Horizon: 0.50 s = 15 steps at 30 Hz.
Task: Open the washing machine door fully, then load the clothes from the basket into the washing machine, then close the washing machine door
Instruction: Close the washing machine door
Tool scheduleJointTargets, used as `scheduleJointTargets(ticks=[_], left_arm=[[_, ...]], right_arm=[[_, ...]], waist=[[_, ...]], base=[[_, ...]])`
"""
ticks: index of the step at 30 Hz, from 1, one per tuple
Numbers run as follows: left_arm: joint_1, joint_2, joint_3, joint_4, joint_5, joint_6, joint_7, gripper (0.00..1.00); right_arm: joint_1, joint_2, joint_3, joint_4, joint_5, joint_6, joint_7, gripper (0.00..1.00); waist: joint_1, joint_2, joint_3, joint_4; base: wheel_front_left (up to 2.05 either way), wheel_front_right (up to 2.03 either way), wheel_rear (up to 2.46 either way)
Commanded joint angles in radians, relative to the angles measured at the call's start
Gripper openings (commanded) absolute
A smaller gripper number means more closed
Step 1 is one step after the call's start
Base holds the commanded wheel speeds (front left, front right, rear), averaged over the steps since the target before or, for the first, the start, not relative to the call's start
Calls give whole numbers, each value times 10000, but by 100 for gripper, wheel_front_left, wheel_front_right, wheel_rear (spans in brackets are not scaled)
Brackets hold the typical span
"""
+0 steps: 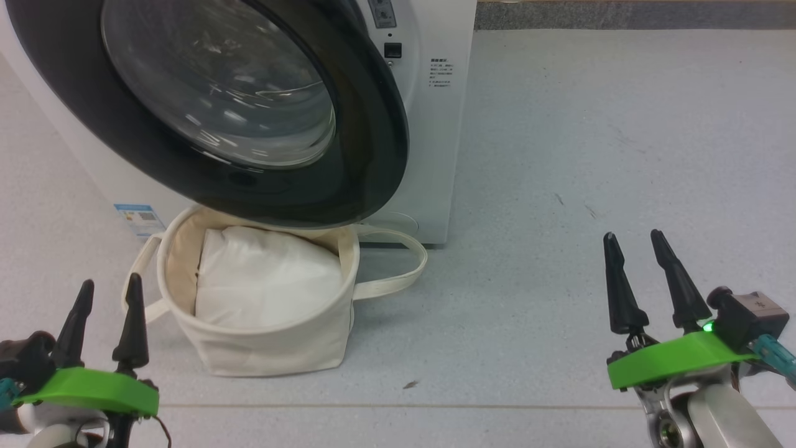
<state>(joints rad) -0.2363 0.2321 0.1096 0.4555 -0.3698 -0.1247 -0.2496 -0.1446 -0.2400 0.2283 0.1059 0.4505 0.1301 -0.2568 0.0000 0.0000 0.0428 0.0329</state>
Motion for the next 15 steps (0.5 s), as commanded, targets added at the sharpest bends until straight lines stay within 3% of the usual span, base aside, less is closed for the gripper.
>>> scheduleJointTargets(ticks=[1,5,6,7,15], left_arm=[[-446,277,329,-272,66,-56,-121,100],[-456,264,309,-296,34,-57,-121,100],[-450,242,305,-331,-9,-57,-121,100],[-447,226,287,-349,-24,-58,-121,100],[-505,-144,122,-425,-293,-58,-122,100]], right_arm=[[-205,-164,140,-273,63,6,-49,100],[-226,-164,181,-222,109,6,-49,100],[-249,-177,263,-182,129,6,-49,87],[-271,-183,311,-158,150,6,-49,0],[-1107,-214,1309,727,39,6,-49,0]], waist=[[0,0,10,17],[0,0,5,46],[0,0,3,82],[0,0,5,117],[0,0,6,803]], base=[[0,0,0],[0,0,0],[0,0,0],[0,0,0],[0,0,0]])
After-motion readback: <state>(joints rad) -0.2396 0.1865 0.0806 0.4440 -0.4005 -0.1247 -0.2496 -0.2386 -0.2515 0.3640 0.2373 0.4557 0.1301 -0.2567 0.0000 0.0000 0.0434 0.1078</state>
